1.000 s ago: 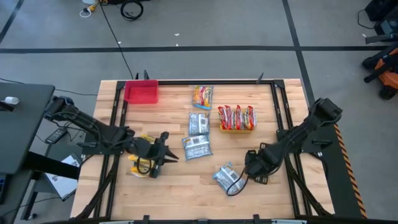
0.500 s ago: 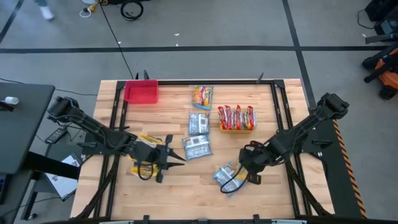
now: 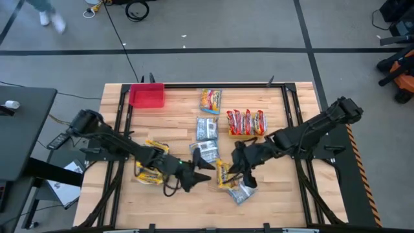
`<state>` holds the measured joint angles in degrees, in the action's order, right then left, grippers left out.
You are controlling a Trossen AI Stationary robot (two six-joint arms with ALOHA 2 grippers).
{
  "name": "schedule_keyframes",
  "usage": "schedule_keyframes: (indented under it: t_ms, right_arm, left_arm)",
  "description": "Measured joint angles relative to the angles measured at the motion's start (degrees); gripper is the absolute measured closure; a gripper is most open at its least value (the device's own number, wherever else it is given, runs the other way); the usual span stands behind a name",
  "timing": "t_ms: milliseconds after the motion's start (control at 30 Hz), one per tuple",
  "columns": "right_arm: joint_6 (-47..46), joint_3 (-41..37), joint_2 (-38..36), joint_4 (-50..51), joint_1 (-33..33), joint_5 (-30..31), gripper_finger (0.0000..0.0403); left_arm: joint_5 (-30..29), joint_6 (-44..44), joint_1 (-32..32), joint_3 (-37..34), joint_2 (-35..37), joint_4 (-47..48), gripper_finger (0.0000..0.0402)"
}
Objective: Sort Maruchan noodles
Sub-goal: Put the yellow noodle pack into the blue bin
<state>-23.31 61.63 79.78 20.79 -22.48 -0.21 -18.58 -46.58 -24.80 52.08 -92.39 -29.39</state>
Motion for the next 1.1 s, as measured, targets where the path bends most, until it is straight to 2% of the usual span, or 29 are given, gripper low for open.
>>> schedule_keyframes:
  t_ms: [133,267,433,567,733,900,1100]
  right_arm:
    - [1.39,0.00,-0.42,-1.77,2.34,-4.34,0.0401]
    - [2.45,0.00,-0.11,-1.23,3.49,-8.01,0.0401]
    - [3.54,0.00,1.56,-2.95,4.63,-8.65,0.0401]
    - [4.40,-0.01,1.67,-6.39,5.30,-8.87,0.0401]
    - [5.50,-0.02,1.67,-8.50,5.48,-8.96,0.0400]
    - [5.50,-0.02,1.61,-10.52,5.48,-7.38,0.0398]
    - [5.50,-0.02,1.56,-10.77,5.53,-4.94,0.0361]
  left_arm:
    - [-3.82,-10.23,-0.07,2.07,-3.11,0.29,0.0128]
    - [-7.91,-10.79,0.65,4.45,-4.07,-0.07,0.0120]
    - [-0.54,-6.72,3.28,5.41,-4.82,3.07,0.0120]
    - [0.66,-6.06,4.28,5.41,-5.01,5.88,0.0120]
    - [0.44,-2.02,4.39,5.39,-5.12,4.33,0.0127]
    - [0.22,1.72,4.38,5.39,-5.12,2.73,0.0171]
    - [-3.22,8.82,4.15,7.39,-4.94,8.12,0.0277]
